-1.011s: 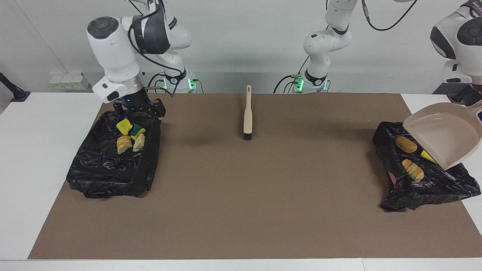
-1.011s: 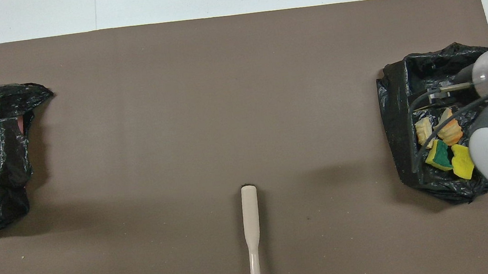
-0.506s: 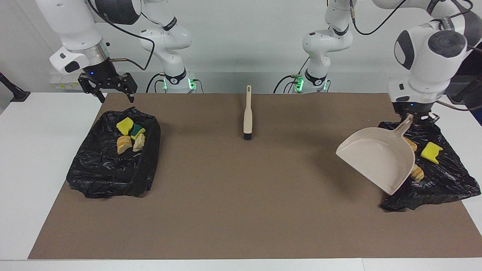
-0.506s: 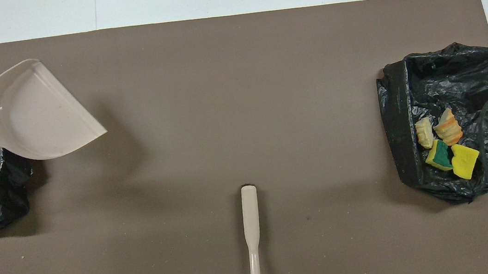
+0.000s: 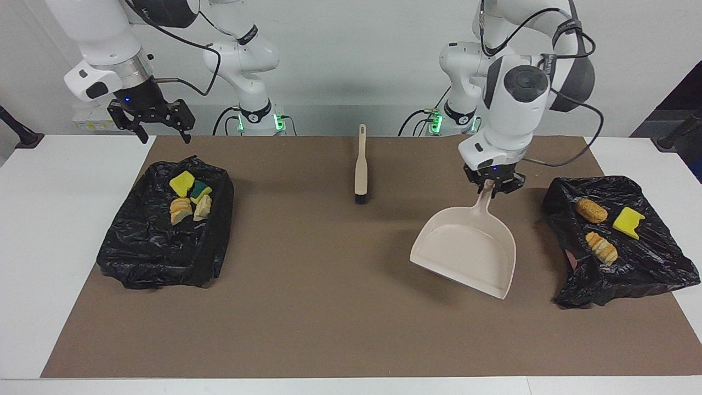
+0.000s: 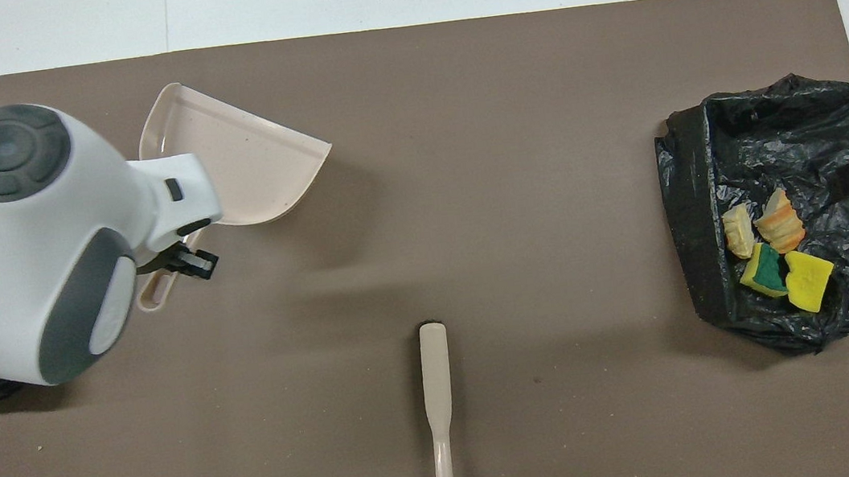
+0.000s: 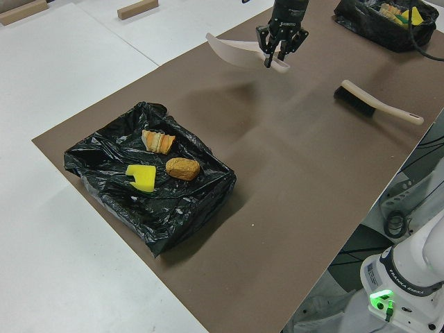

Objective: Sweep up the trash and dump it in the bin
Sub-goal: 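Bring the dustpan back and lower it onto the table with the left gripper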

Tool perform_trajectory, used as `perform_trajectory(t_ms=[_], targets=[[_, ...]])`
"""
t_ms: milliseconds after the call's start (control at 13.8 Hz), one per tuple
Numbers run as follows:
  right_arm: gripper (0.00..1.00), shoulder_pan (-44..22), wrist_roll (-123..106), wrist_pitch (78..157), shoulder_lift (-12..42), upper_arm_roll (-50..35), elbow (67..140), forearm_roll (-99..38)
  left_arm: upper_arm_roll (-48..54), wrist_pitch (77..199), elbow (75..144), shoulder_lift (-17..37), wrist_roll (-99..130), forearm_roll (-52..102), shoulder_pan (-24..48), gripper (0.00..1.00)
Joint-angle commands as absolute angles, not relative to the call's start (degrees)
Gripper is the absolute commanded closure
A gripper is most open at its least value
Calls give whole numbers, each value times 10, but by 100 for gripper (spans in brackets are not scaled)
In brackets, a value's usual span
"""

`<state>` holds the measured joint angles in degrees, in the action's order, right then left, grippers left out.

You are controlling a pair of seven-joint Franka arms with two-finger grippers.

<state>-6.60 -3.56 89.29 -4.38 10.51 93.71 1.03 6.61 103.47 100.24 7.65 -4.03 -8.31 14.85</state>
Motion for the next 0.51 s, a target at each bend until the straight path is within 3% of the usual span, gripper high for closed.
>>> perform_trajectory(t_ms=[0,433], targets=[[0,-67,-44,882,-53,98,936,3,54,1114,1000,119,127,-73,213,100],[0,-71,-37,887,-55,98,942,5,54,1222,970,197,322,-18,285,100]])
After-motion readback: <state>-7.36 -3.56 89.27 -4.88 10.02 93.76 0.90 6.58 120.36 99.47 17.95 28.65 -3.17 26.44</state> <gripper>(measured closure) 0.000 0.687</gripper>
